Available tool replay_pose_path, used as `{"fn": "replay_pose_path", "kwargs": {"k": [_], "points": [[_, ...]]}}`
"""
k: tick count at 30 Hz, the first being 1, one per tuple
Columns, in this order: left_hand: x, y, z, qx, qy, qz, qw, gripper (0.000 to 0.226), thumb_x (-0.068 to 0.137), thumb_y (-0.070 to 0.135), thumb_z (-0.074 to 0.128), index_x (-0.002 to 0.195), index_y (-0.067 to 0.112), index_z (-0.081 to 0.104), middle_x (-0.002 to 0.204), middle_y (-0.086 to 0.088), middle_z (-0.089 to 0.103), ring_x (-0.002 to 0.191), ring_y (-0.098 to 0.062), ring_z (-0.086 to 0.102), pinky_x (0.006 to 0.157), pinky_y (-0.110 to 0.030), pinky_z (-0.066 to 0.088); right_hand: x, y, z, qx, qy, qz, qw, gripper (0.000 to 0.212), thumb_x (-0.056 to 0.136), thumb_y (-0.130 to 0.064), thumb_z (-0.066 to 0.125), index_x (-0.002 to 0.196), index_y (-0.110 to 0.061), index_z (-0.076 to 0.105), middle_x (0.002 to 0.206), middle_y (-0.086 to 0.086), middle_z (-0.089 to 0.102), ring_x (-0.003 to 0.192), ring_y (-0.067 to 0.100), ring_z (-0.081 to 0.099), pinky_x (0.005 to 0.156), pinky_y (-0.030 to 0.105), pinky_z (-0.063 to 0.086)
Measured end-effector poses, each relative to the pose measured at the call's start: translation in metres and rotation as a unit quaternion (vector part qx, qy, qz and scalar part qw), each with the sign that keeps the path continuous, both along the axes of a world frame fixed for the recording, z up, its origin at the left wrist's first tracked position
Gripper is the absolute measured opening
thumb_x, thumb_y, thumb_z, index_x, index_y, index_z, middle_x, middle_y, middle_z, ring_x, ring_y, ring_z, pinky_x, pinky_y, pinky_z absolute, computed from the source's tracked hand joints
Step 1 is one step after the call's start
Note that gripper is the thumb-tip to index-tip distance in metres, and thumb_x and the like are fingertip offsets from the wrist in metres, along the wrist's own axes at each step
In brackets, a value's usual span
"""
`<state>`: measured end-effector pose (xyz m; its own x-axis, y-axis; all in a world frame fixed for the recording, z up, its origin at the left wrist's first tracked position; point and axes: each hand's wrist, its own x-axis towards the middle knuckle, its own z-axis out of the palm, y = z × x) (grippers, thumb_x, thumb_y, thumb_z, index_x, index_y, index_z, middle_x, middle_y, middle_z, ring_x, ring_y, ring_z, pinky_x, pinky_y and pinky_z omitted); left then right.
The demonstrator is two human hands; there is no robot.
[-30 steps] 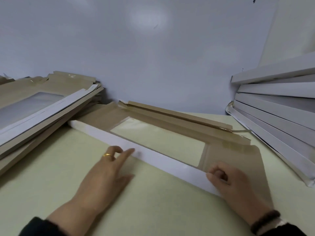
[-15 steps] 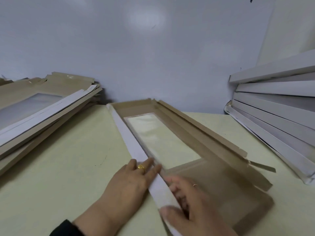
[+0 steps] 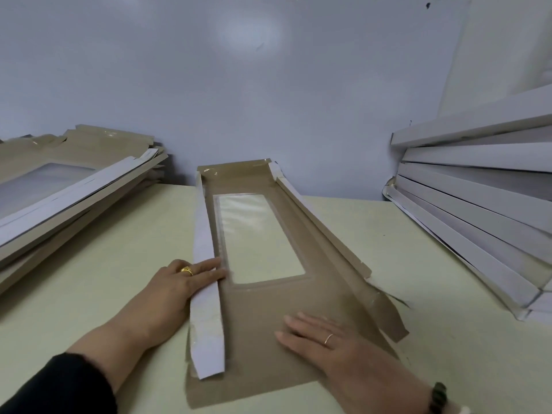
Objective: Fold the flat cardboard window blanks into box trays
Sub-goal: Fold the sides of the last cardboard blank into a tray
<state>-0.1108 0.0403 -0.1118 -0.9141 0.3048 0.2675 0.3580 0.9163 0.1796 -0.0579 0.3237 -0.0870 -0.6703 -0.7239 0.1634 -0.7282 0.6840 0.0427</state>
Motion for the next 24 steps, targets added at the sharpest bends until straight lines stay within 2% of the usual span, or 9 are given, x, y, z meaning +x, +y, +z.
{"fn": "replay_pose_path", "kwargs": {"k": [4,7,9,12,15,18,20,23,24], "points": [[0.0,-0.003,0.003,-0.053,-0.006,0.034,0.998,0.072,0.09,0.011,0.04,0.143,0.044,0.003,0.154,0.015,-0.007,0.127,-0.014,0.03,0.104,-0.023,0.024,0.009,-0.018,-0.016,0.015,0.018,-0.047,0.999,0.066,0.092,-0.018,0.005,0.11,-0.052,0.059,0.123,-0.027,0.054,0.112,-0.01,0.051,0.083,0.01,0.048],[0.005,-0.006,0.014,-0.091,0.001,0.124,0.988,0.08,0.087,0.007,0.036,0.143,0.043,-0.007,0.156,0.006,-0.008,0.136,-0.018,0.023,0.105,-0.025,0.022,0.01,-0.026,-0.015,0.013,0.02,-0.068,0.997,0.067,0.09,-0.022,0.004,0.106,-0.052,0.062,0.12,-0.03,0.055,0.109,-0.012,0.052,0.08,0.008,0.049],[0.014,-0.006,0.027,-0.069,0.05,0.156,0.984,0.072,0.085,0.005,0.041,0.146,0.035,0.017,0.156,-0.002,0.013,0.133,-0.026,0.033,0.102,-0.033,0.029,0.011,-0.032,-0.016,0.0,0.02,-0.093,0.995,0.071,0.088,-0.018,0.004,0.099,-0.05,0.066,0.115,-0.029,0.059,0.105,-0.012,0.055,0.077,0.009,0.049],[0.037,0.013,0.039,0.034,0.194,0.042,0.979,0.036,0.093,0.026,0.038,0.121,0.019,0.059,0.121,-0.006,0.06,0.103,-0.026,0.059,0.086,-0.033,0.045,0.012,-0.044,-0.018,-0.05,0.007,-0.127,0.991,0.076,0.089,-0.014,0.003,0.09,-0.046,0.071,0.106,-0.028,0.064,0.097,-0.012,0.059,0.071,0.009,0.05],[0.06,0.05,0.029,0.011,0.126,-0.116,0.985,0.044,0.093,0.055,0.028,0.12,0.028,0.05,0.116,0.008,0.061,0.101,-0.006,0.058,0.085,-0.017,0.043,0.01,-0.049,-0.009,-0.049,-0.055,-0.115,0.991,0.049,0.072,-0.036,0.025,0.083,-0.048,0.071,0.101,-0.03,0.064,0.094,-0.014,0.059,0.069,0.007,0.048],[0.066,0.058,0.013,-0.09,0.08,-0.162,0.979,0.051,0.083,0.057,0.034,0.123,0.029,0.047,0.113,0.015,0.064,0.089,0.002,0.064,0.07,-0.011,0.05,0.007,-0.045,-0.014,-0.026,-0.055,-0.102,0.993,0.049,0.078,-0.046,0.02,0.084,-0.051,0.069,0.103,-0.033,0.062,0.097,-0.015,0.057,0.073,0.007,0.049],[0.062,0.053,0.011,-0.091,0.094,-0.156,0.979,0.05,0.077,0.049,0.038,0.116,0.029,0.061,0.104,0.015,0.068,0.082,0.001,0.065,0.063,-0.011,0.051,0.005,-0.038,-0.011,-0.011,-0.047,-0.092,0.995,0.047,0.084,-0.053,0.019,0.093,-0.053,0.066,0.112,-0.034,0.057,0.105,-0.016,0.052,0.081,0.008,0.048],[0.061,0.043,0.011,-0.092,0.09,-0.133,0.983,0.042,0.073,0.043,0.038,0.089,0.032,0.075,0.089,0.015,0.069,0.072,0.001,0.065,0.053,-0.009,0.049,-0.004,-0.031,-0.006,-0.036,-0.102,0.014,0.994,0.04,0.094,-0.041,0.038,0.134,-0.038,0.043,0.144,-0.026,0.029,0.133,-0.013,0.02,0.112,0.012,0.014],[0.06,0.039,0.009,-0.087,0.1,-0.129,0.983,0.04,0.078,0.042,0.036,0.082,0.035,0.075,0.084,0.016,0.069,0.068,0.002,0.064,0.052,-0.009,0.047,-0.009,-0.025,-0.009,-0.066,-0.14,0.048,0.987,0.045,0.096,-0.038,0.041,0.14,-0.034,0.035,0.148,-0.024,0.021,0.135,-0.013,0.01,0.112,0.011,0.002]]}}
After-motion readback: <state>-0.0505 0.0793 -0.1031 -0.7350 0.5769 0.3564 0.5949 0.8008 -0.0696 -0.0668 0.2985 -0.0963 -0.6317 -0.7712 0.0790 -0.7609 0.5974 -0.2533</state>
